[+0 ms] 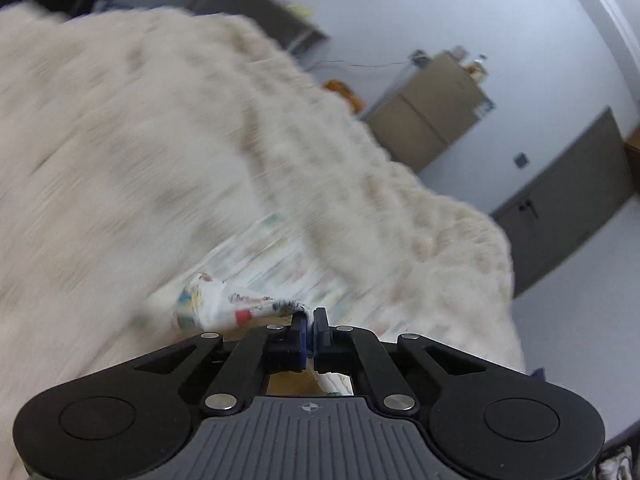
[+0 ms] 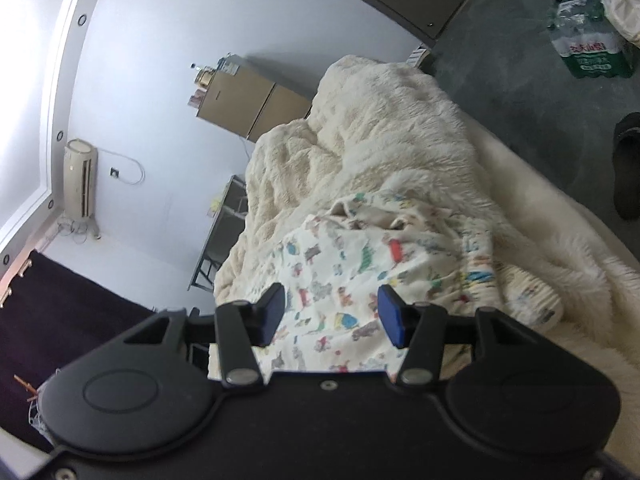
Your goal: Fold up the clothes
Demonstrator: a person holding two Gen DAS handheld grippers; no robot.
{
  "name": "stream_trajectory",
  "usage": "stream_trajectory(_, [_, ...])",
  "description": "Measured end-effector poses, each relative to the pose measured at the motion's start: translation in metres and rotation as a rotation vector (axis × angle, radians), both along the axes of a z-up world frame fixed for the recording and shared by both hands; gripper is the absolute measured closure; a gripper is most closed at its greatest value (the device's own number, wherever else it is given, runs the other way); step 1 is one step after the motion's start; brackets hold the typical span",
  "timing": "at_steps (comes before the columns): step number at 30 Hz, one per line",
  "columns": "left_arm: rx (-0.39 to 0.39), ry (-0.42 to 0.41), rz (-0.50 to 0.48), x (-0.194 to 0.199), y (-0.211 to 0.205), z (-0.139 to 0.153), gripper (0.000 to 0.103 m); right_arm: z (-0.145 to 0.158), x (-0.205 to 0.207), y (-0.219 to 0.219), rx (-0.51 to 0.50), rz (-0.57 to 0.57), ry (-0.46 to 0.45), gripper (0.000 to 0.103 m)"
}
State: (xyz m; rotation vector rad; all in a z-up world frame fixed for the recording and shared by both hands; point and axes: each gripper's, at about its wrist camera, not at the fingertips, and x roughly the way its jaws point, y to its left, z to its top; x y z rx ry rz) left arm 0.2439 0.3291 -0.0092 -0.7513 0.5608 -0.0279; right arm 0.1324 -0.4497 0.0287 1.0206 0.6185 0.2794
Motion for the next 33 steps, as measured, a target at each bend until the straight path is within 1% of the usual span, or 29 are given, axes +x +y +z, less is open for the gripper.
stream_trajectory(4, [0.083, -0.065, -0.050, 0.055, -0.016, 0.061, 0.103, 0.001, 0.004, 0.007, 0.004, 0.010, 0.000, 0.053])
stream_trajectory(5, [0.082, -0.108, -0.061, 0.057, -0.018, 0.076, 0.103, 0.000, 0.005, 0.008, 0.005, 0.011, 0.001, 0.053])
stream_trajectory(6, [0.071, -0.217, -0.082, 0.056, -0.020, 0.105, 0.103, -0.001, 0.006, 0.010, 0.005, 0.015, 0.003, 0.053])
stream_trajectory(8, [0.065, -0.402, -0.117, 0.040, -0.017, 0.140, 0.103, -0.003, 0.009, 0.013, 0.001, 0.024, 0.004, 0.053])
stream_trajectory(9, [0.074, -0.419, -0.111, 0.035, -0.015, 0.143, 0.103, -0.004, 0.011, 0.014, 0.001, 0.027, 0.007, 0.053])
stream_trajectory(10, [0.077, -0.407, -0.103, 0.030, -0.012, 0.140, 0.103, -0.007, 0.013, 0.016, -0.001, 0.032, 0.013, 0.053])
stream_trajectory(12, [0.085, -0.356, -0.084, 0.021, 0.001, 0.117, 0.103, -0.011, 0.016, 0.019, 0.001, 0.036, 0.025, 0.053])
stream_trajectory(14, [0.062, -0.283, -0.052, 0.014, 0.016, 0.077, 0.102, -0.014, 0.017, 0.022, 0.005, 0.043, 0.032, 0.053])
stream_trajectory(16, [-0.005, -0.069, -0.005, 0.010, 0.038, -0.006, 0.101, -0.015, 0.017, 0.025, 0.008, 0.051, 0.035, 0.053])
stream_trajectory(17, [-0.045, 0.041, 0.053, 0.004, 0.050, -0.048, 0.101, -0.014, 0.017, 0.026, 0.005, 0.054, 0.034, 0.053])
stream_trajectory(18, [-0.071, 0.067, 0.066, 0.002, 0.053, -0.059, 0.101, -0.012, 0.017, 0.026, -0.001, 0.057, 0.030, 0.053])
stream_trajectory(19, [-0.169, 0.152, 0.107, -0.006, 0.063, -0.097, 0.094, -0.008, 0.016, 0.027, -0.006, 0.056, 0.024, 0.053])
stream_trajectory(20, [-0.255, 0.220, 0.142, -0.014, 0.071, -0.130, 0.081, -0.005, 0.015, 0.026, -0.011, 0.052, 0.017, 0.053])
stream_trajectory(21, [-0.291, 0.210, 0.150, -0.023, 0.072, -0.141, 0.080, -0.003, 0.014, 0.026, -0.015, 0.050, 0.015, 0.053])
stream_trajectory(23, [-0.355, 0.143, 0.120, -0.042, 0.070, -0.149, 0.071, 0.000, 0.014, 0.027, -0.021, 0.045, 0.010, 0.053])
stream_trajectory(24, [-0.385, 0.128, 0.096, -0.052, 0.066, -0.150, 0.070, 0.001, 0.013, 0.027, -0.021, 0.044, 0.010, 0.053])
stream_trajectory(25, [-0.399, 0.102, 0.061, -0.062, 0.059, -0.148, 0.070, 0.001, 0.013, 0.028, -0.022, 0.043, 0.010, 0.053])
stream_trajectory(26, [-0.413, 0.076, 0.025, -0.072, 0.053, -0.145, 0.064, 0.001, 0.012, 0.029, -0.023, 0.044, 0.010, 0.052])
stream_trajectory(27, [-0.431, 0.056, -0.014, -0.080, 0.045, -0.144, 0.061, 0.001, 0.013, 0.029, -0.023, 0.046, 0.012, 0.052])
stream_trajectory(28, [-0.461, 0.058, -0.067, -0.084, 0.031, -0.146, 0.058, 0.001, 0.013, 0.030, -0.022, 0.048, 0.013, 0.052])
stream_trajectory(29, [-0.483, 0.064, -0.111, -0.086, 0.019, -0.148, 0.058, 0.000, 0.013, 0.030, -0.022, 0.051, 0.014, 0.052])
stream_trajectory(31, [-0.456, 0.104, -0.111, -0.075, 0.002, -0.156, 0.060, 0.000, 0.014, 0.033, -0.016, 0.056, 0.016, 0.052])
stream_trajectory(33, [-0.423, 0.124, -0.086, -0.066, -0.008, -0.163, 0.074, 0.001, 0.013, 0.036, -0.013, 0.062, 0.011, 0.052])
